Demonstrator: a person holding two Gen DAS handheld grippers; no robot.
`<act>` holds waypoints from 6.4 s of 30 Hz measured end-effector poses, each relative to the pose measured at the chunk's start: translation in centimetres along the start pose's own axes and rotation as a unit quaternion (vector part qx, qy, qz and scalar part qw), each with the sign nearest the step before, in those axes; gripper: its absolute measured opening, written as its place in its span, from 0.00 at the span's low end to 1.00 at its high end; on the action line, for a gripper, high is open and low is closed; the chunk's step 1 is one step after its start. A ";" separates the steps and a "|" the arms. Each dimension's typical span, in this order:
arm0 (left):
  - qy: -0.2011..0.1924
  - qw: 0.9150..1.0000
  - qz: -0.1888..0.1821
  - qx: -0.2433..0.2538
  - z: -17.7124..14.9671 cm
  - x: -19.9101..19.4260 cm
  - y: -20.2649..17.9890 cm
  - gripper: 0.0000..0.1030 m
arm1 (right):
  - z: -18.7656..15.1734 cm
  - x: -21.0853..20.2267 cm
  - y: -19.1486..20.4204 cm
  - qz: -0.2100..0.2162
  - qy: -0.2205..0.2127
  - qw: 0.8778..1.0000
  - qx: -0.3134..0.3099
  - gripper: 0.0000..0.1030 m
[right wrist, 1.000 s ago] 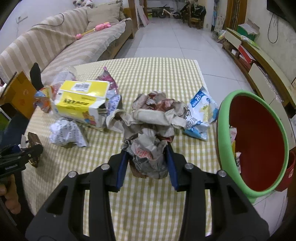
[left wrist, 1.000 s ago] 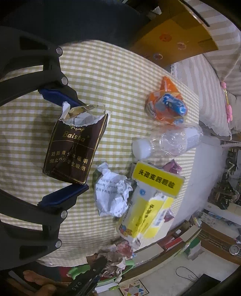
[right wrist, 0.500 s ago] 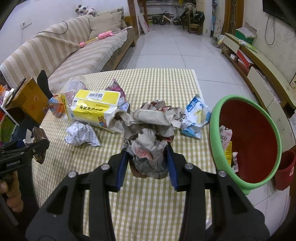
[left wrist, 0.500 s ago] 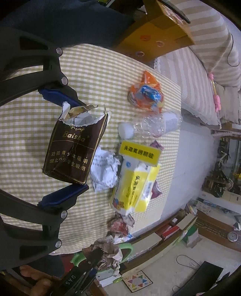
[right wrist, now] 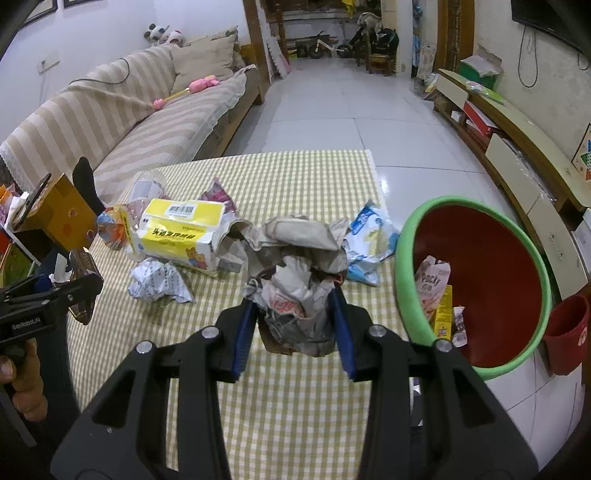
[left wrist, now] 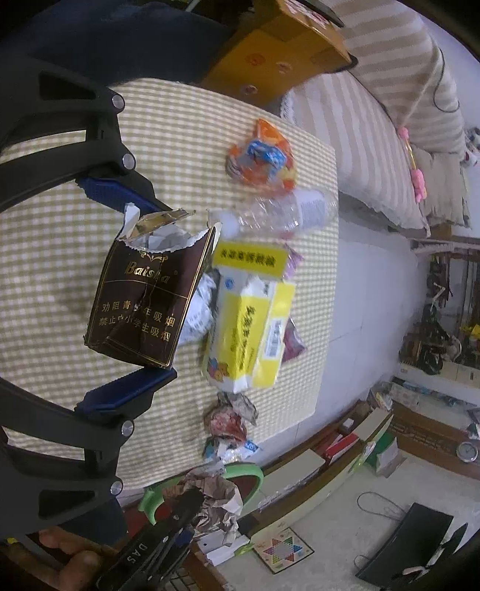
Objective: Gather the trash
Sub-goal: 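Carry the brown wrapper and crumpled paper over the bin while opening both tools to drop them, then move both open tools back over the table, then grasp the orange snack bag with the left tool while the right tool grasps the yellow box, then lift the orange snack bag with the left tool while the right tool lifts the yellow box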
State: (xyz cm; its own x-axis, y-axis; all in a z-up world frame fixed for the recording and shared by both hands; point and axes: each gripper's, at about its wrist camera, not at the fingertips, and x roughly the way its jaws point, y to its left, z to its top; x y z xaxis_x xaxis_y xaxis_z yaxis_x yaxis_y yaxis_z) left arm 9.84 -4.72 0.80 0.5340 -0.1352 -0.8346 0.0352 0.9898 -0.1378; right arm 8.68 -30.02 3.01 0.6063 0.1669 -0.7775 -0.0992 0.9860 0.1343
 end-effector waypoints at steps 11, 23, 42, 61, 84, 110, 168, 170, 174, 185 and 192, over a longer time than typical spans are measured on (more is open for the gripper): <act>-0.005 0.998 -0.041 0.049 2.7 0.7 -6.4 0.72 | 0.1 -1.4 -5.3 -0.026 -0.017 0.999 0.039 0.37; 0.001 0.987 -0.113 0.117 5.1 2.0 -16.2 0.72 | 0.4 -3.0 -13.2 -0.063 -0.035 0.993 0.093 0.36; 0.037 0.960 -0.217 0.175 7.0 6.7 -27.9 0.72 | -0.5 -2.1 -21.3 -0.083 -0.036 0.985 0.147 0.36; 0.063 0.950 -0.258 0.167 7.5 9.8 -31.5 0.83 | -0.8 -1.2 -22.5 -0.085 -0.032 0.983 0.162 0.64; 0.013 0.970 -0.214 0.111 8.2 3.9 -21.1 0.92 | 0.3 -3.1 -15.6 -0.069 -0.046 0.989 0.125 0.93; -0.014 0.994 -0.107 -0.015 3.7 -0.7 2.7 0.92 | 1.3 1.3 3.5 0.009 0.000 1.000 -0.009 0.94; 0.019 0.995 0.076 -0.068 7.5 9.9 14.9 0.64 | 5.4 12.3 16.0 0.065 0.049 0.946 -0.315 0.95; 0.021 0.995 0.074 -0.065 7.5 10.0 14.8 0.56 | 5.1 12.4 16.1 0.064 0.051 0.942 -0.325 0.95; 0.023 0.995 0.073 -0.060 7.3 9.9 14.8 0.43 | 5.1 12.3 16.2 0.070 0.057 0.939 -0.333 0.95; 0.002 0.996 0.066 -0.061 7.1 8.2 14.2 0.38 | 4.3 10.4 16.8 0.088 0.047 0.922 -0.373 0.46; -0.006 0.996 0.063 -0.064 6.8 6.8 14.3 0.38 | 4.6 9.8 16.5 0.094 0.046 0.928 -0.358 0.17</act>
State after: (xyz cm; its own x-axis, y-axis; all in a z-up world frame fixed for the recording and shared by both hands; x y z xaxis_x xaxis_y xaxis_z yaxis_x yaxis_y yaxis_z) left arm 19.75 8.80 -3.19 0.5371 -0.0091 -0.8435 -0.1395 0.9852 -0.0995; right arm 16.63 -12.12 0.42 0.4585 0.3030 -0.8355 -0.7146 0.6846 -0.1438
